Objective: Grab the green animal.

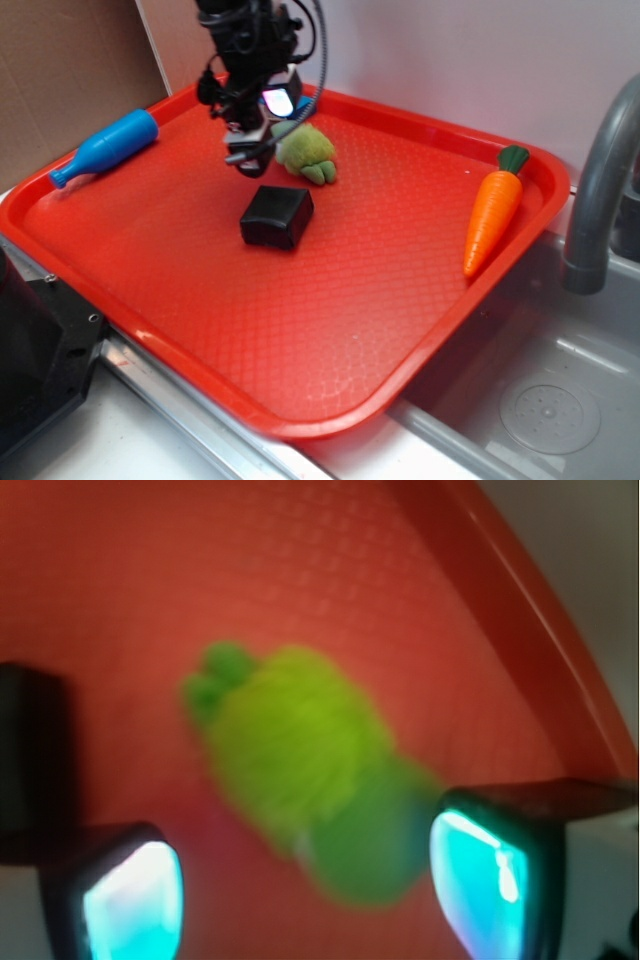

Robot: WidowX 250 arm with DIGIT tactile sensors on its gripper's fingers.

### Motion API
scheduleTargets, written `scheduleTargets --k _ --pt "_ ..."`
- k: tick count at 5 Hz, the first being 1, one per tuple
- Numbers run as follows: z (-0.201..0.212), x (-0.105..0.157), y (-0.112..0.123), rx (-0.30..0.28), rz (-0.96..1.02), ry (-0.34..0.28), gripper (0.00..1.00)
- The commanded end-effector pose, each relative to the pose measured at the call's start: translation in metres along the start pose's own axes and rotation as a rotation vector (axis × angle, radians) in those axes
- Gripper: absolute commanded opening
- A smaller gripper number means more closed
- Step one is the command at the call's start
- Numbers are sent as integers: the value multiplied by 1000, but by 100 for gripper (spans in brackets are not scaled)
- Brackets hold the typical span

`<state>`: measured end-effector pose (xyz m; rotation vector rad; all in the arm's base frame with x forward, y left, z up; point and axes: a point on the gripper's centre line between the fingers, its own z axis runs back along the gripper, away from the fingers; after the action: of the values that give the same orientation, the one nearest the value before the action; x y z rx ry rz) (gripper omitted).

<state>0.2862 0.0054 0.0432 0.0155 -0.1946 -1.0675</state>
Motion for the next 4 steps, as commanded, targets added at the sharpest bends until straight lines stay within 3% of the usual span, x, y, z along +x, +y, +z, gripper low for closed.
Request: scheduleTargets --k 1,2,3,4 --pt "-8 15 -9 40 22 -16 100" --pt "-12 -2 -12 43 109 -2 0" --pt "-17 -14 -13 40 160 26 0" --pt "6 -25 -15 76 276 47 0"
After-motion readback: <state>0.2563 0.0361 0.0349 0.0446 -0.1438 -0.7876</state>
